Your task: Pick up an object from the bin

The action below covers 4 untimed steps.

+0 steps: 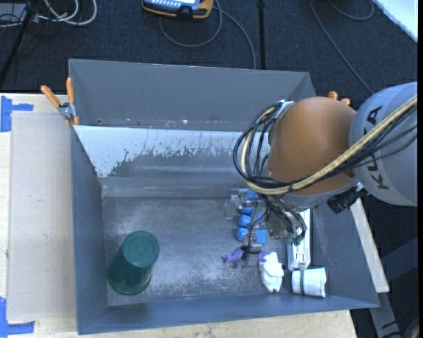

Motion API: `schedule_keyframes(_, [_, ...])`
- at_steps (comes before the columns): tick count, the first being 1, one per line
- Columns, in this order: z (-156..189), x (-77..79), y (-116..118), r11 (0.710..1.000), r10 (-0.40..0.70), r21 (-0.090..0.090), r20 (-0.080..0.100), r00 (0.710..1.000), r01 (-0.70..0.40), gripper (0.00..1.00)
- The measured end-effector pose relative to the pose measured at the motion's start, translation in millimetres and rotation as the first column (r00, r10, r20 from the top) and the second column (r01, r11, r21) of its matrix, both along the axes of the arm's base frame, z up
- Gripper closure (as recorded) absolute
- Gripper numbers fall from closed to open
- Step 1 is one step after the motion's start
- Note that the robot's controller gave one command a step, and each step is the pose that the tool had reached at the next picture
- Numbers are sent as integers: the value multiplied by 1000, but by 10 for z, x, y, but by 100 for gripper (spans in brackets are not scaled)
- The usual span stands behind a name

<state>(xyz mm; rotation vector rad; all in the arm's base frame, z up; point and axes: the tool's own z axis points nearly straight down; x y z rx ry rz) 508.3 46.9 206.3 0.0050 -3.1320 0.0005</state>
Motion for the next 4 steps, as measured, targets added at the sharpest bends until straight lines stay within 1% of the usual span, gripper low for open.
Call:
schedule_keyframes(1, [44,12,-2,1000,-2,1,7,1000,2,0])
schedule_keyframes(2, [-269,136,-215,998,67,2,11,998,-67,0])
schedule_keyframes(3, [-788,80,-494,998,57,0,10,998,-57,0])
schedule_keyframes(4, [-1220,373,-779,1000,-20,2,8,1000,19,0])
